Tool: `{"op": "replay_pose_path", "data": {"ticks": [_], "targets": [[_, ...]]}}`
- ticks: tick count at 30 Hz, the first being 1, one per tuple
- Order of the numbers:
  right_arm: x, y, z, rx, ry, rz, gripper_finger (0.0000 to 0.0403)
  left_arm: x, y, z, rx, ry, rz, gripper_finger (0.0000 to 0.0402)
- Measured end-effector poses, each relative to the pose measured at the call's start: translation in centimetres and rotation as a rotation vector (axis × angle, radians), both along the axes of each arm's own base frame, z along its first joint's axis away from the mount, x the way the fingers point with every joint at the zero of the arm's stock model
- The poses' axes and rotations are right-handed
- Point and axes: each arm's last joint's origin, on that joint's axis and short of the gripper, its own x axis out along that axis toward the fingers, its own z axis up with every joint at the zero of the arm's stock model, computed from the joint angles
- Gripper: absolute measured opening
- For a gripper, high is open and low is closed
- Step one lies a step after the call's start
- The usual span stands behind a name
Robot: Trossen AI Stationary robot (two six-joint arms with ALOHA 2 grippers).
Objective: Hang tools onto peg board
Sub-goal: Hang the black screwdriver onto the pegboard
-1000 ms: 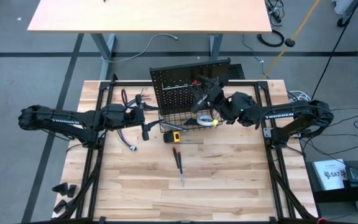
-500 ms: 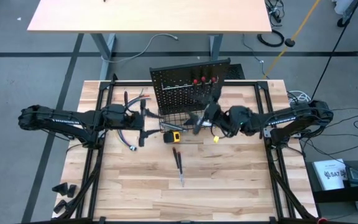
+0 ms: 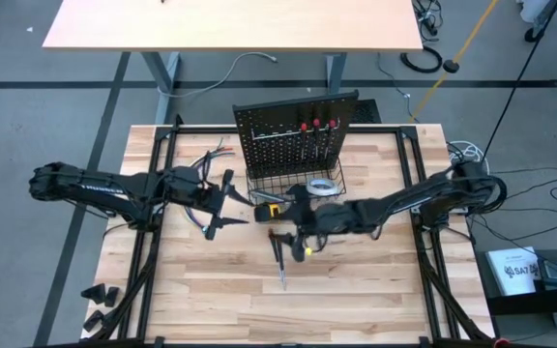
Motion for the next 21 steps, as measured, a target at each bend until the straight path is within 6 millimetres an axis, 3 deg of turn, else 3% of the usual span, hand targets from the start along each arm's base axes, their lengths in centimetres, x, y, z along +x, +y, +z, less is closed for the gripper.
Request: {"op": "replay_pose_path", "data": {"ticks": [5,9,14,21], "targets": [[1.1,1.5,-3.7,0.18,0.098,-0.033,0.0242,-0.4,-1.6,-0.9,-0.048,0.085,-0.057,0.0226],[1.3,2.9,-5.9,0.305,0.156,-0.064,0.0242,-0.9,-3.1,-2.8,-0.066,0.157,-0.111,0.0226],[1.3,4.0,-8.2,0.415,0.189,-0.227,0.0242,-1.6,-4.4,-4.6,-0.08,0.214,-0.123,0.0226],[1.0,4.0,-11.2,0.546,0.25,-0.438,0.0242,-2.1,-5.5,-5.3,-0.093,0.245,-0.157,0.0226]]}}
